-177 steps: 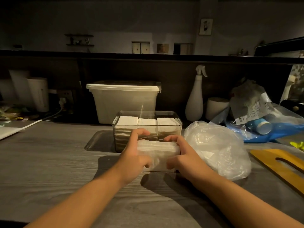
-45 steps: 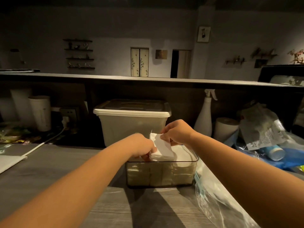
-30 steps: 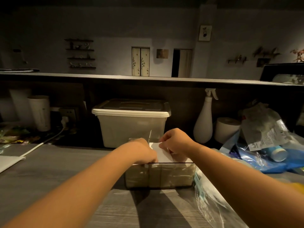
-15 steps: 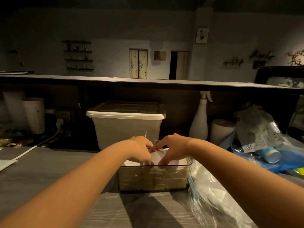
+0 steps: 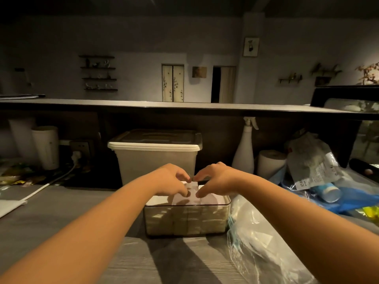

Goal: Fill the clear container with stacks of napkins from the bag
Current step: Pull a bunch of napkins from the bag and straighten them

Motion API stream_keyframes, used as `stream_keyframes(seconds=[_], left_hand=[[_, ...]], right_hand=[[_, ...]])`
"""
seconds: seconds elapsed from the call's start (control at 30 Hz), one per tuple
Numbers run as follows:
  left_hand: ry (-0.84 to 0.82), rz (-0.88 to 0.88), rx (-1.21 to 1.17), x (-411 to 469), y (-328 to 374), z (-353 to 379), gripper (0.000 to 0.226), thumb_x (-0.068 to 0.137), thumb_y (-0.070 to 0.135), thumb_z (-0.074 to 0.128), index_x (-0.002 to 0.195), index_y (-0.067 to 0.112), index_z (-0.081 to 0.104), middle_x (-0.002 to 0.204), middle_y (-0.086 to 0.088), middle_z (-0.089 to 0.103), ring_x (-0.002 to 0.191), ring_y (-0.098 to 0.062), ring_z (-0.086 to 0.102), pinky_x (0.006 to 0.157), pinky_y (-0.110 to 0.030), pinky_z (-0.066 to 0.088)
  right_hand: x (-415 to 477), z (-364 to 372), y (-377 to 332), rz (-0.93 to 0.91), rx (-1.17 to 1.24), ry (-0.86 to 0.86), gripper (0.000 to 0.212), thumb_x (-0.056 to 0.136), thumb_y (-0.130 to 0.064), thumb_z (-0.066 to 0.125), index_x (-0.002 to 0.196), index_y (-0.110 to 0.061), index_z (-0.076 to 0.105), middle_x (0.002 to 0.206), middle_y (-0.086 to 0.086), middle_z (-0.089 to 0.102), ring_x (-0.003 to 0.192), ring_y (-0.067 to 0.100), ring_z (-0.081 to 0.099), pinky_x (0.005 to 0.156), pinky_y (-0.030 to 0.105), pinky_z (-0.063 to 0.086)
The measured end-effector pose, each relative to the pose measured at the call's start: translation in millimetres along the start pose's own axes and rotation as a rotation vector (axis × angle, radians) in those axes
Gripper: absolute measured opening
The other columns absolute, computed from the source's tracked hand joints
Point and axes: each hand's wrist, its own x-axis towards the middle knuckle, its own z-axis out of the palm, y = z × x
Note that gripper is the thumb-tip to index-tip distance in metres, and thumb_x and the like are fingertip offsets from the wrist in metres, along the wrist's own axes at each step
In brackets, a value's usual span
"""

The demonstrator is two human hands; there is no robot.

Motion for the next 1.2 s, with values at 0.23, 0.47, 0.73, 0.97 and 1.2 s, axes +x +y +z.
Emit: stream_keyframes(seconds=[0.23,0.47,0.73,0.97,1.2], left_hand=[[0.085,0.078,-0.016,-10,43,10,0.045,0.085,0.02,0.076,0.128,0.023,0.063,0.128,0.003,0.064,0.114,-0.016,0.06,0.094,-0.029,0.048],[0.08,0.169,-0.034,-21,86,32,0.032,0.085,0.019,0.075,0.116,0.026,0.069,0.116,0.005,0.069,0.107,-0.014,0.063,0.095,-0.032,0.052],[-0.027,0.133,-0.125,-23,105,121,0.019,0.089,0.008,0.065,0.1,0.022,0.074,0.094,-0.003,0.073,0.081,-0.015,0.072,0.076,-0.03,0.062],[0.237,0.181,-0.132,-11,86,172,0.034,0.09,0.019,0.056,0.119,0.034,0.065,0.11,0.007,0.062,0.096,-0.011,0.06,0.083,-0.03,0.056],[0.239,0.255,0.161,-6,77,176,0.026,0.095,0.037,0.051,0.12,0.034,0.058,0.099,0.007,0.063,0.087,-0.012,0.06,0.08,-0.037,0.057]], right_hand=[[-43,-32,1,-0.027,-0.054,0.057,0.048,0.085,-0.039,0.072,0.131,-0.025,0.065,0.131,-0.004,0.063,0.127,0.019,0.047,0.109,0.039,0.038],[-92,-50,23,0.048,0.012,0.097,0.024,0.089,-0.026,0.071,0.112,-0.019,0.072,0.1,-0.001,0.073,0.088,0.012,0.068,0.071,0.02,0.053],[-122,2,74,0.228,0.153,-0.029,0.008,0.092,-0.012,0.064,0.092,-0.016,0.071,0.082,0.003,0.075,0.071,0.011,0.074,0.07,0.025,0.061],[-109,62,118,0.11,0.212,0.391,0.031,0.085,-0.009,0.062,0.099,-0.035,0.072,0.094,-0.019,0.068,0.091,-0.005,0.061,0.076,0.015,0.044],[-104,70,131,-0.013,-0.004,0.191,0.029,0.091,-0.042,0.058,0.12,-0.043,0.059,0.128,-0.017,0.056,0.121,0.004,0.048,0.108,0.036,0.041]])
